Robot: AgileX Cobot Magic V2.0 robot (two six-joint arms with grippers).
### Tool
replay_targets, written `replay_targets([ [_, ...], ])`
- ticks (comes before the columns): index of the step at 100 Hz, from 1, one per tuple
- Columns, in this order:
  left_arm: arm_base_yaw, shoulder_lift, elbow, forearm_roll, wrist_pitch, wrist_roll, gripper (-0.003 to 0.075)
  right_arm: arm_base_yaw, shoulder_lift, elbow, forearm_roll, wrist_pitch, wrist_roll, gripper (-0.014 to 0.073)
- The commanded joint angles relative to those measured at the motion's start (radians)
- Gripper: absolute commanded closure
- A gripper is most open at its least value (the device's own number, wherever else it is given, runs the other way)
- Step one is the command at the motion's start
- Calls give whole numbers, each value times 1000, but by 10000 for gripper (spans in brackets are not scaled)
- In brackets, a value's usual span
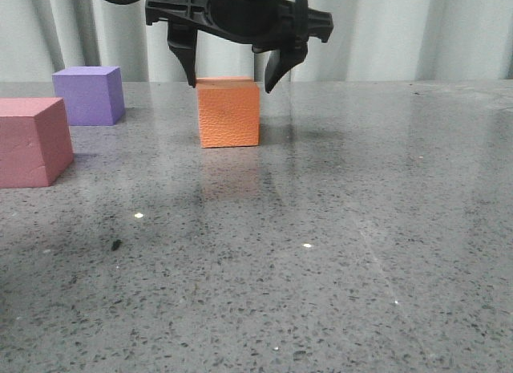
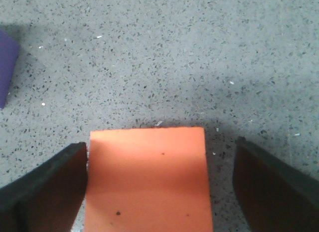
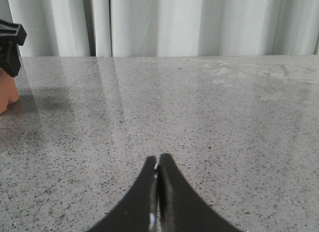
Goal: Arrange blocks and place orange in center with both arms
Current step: 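Lower the left gripper over the orange cube, then close the left gripper on the orange cube and lift it, then carry the orange cube toward the purple and pink cubes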
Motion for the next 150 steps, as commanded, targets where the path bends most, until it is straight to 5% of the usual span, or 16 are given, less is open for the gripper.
replay_targets([
  [1, 0, -57, -30, 39, -15, -12, 164, -2, -17, -14, 1, -78, -8, 661],
  [78, 0, -5, -30, 8, 8, -12, 178, -2, -17, -14, 1, -78, -8, 661],
  [87, 0, -6, -30, 8, 8, -12, 255, -2, -17, -14, 1, -78, -8, 661],
  [116, 0, -10, -30, 51, 51, 1, 679, -2, -17, -14, 1, -78, -8, 661],
  [150, -1, -114, -38, 155, 66, 90, 708, -2, -17, -14, 1, -78, -8, 661],
])
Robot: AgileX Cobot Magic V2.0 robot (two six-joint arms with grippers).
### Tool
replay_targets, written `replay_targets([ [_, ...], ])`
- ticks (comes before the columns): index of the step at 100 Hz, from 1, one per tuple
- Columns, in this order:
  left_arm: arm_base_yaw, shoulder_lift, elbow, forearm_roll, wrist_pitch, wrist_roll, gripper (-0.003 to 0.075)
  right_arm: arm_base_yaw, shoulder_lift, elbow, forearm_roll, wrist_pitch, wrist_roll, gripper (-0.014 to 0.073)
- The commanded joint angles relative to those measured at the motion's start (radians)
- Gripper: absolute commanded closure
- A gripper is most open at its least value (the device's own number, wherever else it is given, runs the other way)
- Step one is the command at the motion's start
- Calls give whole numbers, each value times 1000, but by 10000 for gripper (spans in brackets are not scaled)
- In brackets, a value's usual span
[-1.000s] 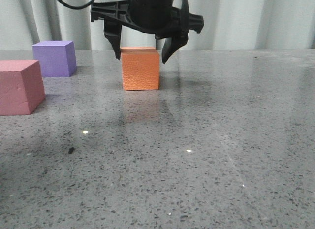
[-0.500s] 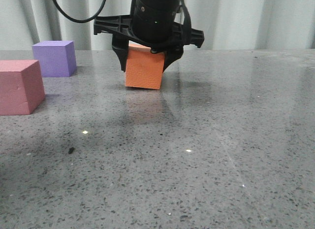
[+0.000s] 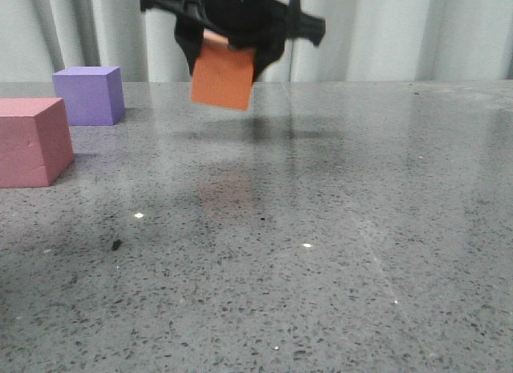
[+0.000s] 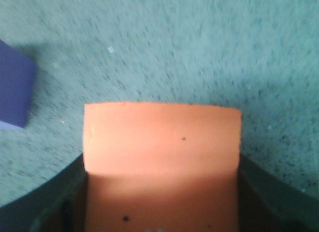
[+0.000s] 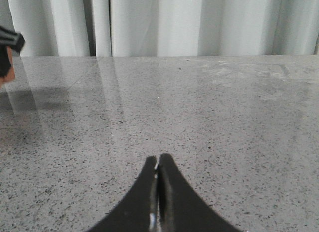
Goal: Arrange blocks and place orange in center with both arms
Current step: 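Carry the orange cube toward the purple and pink cubes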
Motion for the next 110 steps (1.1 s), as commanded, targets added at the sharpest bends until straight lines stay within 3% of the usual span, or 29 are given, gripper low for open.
replay_targets([
  [1, -1, -111, -38, 89, 48, 29, 708, -2, -17, -14, 1, -78, -8, 661],
  [44, 58, -317, 100, 127, 3, 110, 708, -2, -17, -14, 1, -78, -8, 661],
  [87, 237, -573, 566, 10, -325, 112, 708, -2, -17, -14, 1, -78, -8, 661],
  [110, 309, -604, 685, -46, -452, 114, 708, -2, -17, -14, 1, -78, -8, 661],
])
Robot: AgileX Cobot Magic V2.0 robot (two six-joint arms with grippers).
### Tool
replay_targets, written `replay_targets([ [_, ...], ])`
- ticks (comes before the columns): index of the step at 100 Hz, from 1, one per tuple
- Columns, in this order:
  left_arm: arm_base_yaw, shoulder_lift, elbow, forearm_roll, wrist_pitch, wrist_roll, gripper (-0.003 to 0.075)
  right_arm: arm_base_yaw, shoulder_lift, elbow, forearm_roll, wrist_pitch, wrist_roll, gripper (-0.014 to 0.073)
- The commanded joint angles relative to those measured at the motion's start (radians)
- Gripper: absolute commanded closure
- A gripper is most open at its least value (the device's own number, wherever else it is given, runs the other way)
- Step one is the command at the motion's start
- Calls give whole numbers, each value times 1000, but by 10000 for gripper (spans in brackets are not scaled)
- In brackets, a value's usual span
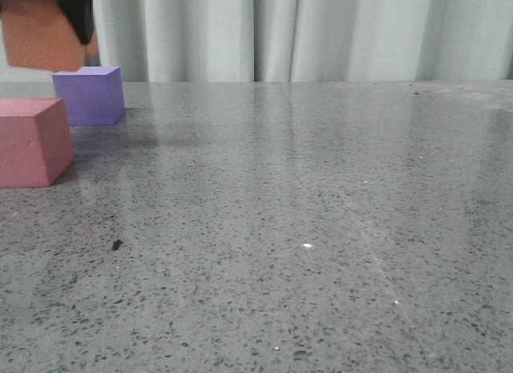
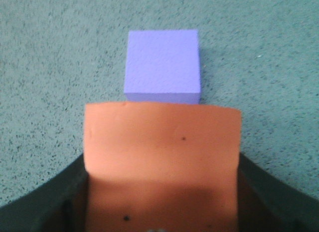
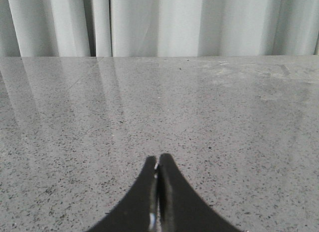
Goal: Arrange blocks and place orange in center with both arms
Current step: 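Carry the orange cube toward the purple and pink cubes, then lower the orange cube between the purple and pink cubes, release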
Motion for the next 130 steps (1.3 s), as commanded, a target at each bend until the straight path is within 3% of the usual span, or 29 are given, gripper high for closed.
replay_targets([
  [1, 18, -50, -1, 20, -74, 5, 708, -2, -17, -14, 1, -78, -8, 661],
  [130, 78, 47, 95, -28, -244, 46, 708, -2, -17, -14, 1, -78, -8, 661],
])
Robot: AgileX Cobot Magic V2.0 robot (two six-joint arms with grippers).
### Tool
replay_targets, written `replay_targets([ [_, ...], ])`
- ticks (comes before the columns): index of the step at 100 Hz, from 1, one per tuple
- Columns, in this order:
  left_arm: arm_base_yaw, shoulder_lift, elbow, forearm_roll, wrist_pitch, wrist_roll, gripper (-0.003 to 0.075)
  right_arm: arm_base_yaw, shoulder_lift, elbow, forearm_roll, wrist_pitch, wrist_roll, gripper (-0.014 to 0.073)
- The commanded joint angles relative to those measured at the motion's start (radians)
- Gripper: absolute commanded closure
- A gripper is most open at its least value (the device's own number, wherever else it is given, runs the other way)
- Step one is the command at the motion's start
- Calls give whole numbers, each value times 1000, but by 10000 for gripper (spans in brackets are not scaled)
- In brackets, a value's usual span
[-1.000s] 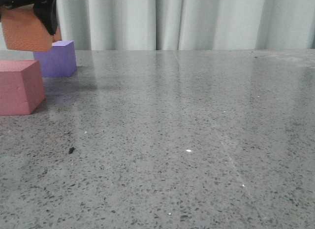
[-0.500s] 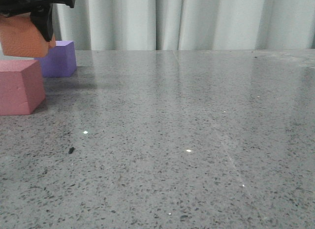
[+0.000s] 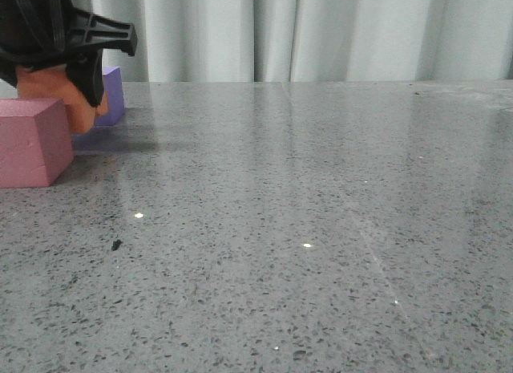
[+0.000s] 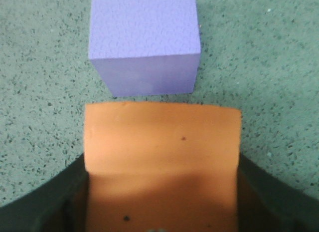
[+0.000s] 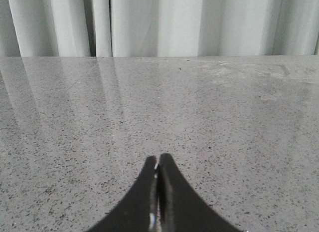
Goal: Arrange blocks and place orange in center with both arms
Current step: 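Lower the orange cube between the purple and pink cubes, release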
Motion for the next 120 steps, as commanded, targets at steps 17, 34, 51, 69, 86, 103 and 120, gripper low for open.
replay_targets([
  [17, 34, -13, -21, -8, -90, -4, 708, -2, -17, -14, 1, -78, -8, 661],
  [34, 43, -8, -21, -8, -90, -4, 708, -2, -17, -14, 1, -78, -8, 661],
  [51, 43, 6, -21, -29, -93, 3, 708, -2, -17, -14, 1, -78, -8, 661],
  [69, 43, 15, -20, -38, -95, 5, 702, -2, -17, -14, 1, -78, -8, 661],
  [86, 43, 15, -20, -45, -99, 32, 514, -2, -17, -14, 1, -78, -8, 661],
  [103, 43, 15, -20, -105, -111, 106, 202, -2, -17, -14, 1, -78, -8, 661],
  [120, 43, 11, -22, -108, -111, 111, 170, -2, -17, -14, 1, -78, -8, 661],
])
